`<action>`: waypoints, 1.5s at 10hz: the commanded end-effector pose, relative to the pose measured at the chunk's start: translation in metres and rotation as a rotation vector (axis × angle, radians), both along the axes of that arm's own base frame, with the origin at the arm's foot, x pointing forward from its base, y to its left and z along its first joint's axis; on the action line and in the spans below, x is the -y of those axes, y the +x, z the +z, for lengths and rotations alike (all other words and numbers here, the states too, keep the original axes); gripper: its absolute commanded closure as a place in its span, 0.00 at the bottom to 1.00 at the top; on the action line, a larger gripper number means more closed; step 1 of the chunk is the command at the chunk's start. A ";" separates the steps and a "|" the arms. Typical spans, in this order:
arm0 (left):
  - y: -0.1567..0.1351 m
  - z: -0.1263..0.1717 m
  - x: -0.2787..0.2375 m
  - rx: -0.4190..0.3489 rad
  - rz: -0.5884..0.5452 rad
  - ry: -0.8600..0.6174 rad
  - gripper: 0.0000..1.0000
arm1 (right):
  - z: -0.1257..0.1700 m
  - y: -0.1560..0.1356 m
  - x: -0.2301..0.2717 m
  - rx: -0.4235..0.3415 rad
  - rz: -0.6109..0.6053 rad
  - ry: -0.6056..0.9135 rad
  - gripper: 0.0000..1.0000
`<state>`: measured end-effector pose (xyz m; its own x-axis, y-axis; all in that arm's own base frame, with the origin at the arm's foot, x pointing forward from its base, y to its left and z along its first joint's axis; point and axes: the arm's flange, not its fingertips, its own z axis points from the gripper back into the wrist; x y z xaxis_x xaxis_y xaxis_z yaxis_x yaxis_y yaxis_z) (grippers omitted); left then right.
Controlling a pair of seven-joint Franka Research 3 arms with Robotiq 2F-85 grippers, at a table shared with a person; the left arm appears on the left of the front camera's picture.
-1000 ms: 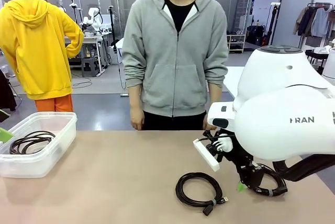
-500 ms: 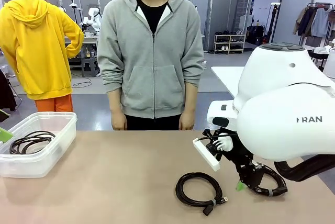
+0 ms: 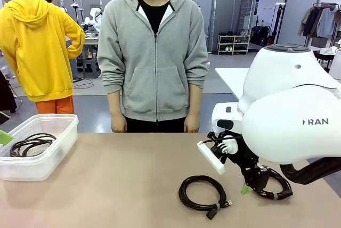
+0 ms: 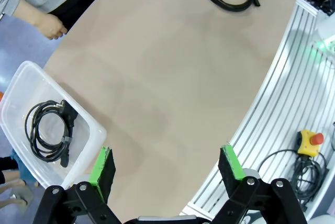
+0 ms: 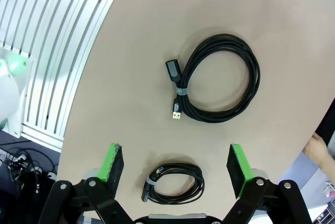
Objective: Organize and store the cables.
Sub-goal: Place the USB Extension Cable into the Organizing box.
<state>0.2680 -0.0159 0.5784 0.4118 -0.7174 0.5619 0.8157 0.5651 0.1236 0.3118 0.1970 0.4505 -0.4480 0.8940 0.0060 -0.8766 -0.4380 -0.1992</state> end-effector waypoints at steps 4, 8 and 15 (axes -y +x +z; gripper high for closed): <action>0.001 -0.001 0.002 0.007 0.024 0.003 0.00 | -0.067 0.024 -0.012 -0.064 0.046 -0.028 0.00; 0.001 -0.001 0.002 0.007 0.024 0.003 0.00 | -0.118 0.032 -0.021 -0.076 0.021 -0.061 0.00; 0.001 -0.001 0.002 0.007 0.024 0.003 0.00 | -0.149 0.037 -0.013 -0.082 -0.002 -0.081 0.43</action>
<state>0.2680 -0.0154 0.5786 0.4117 -0.7168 0.5628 0.8156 0.5653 0.1234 0.3589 0.2136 0.3106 -0.4598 0.8880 -0.0020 -0.8856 -0.4587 -0.0731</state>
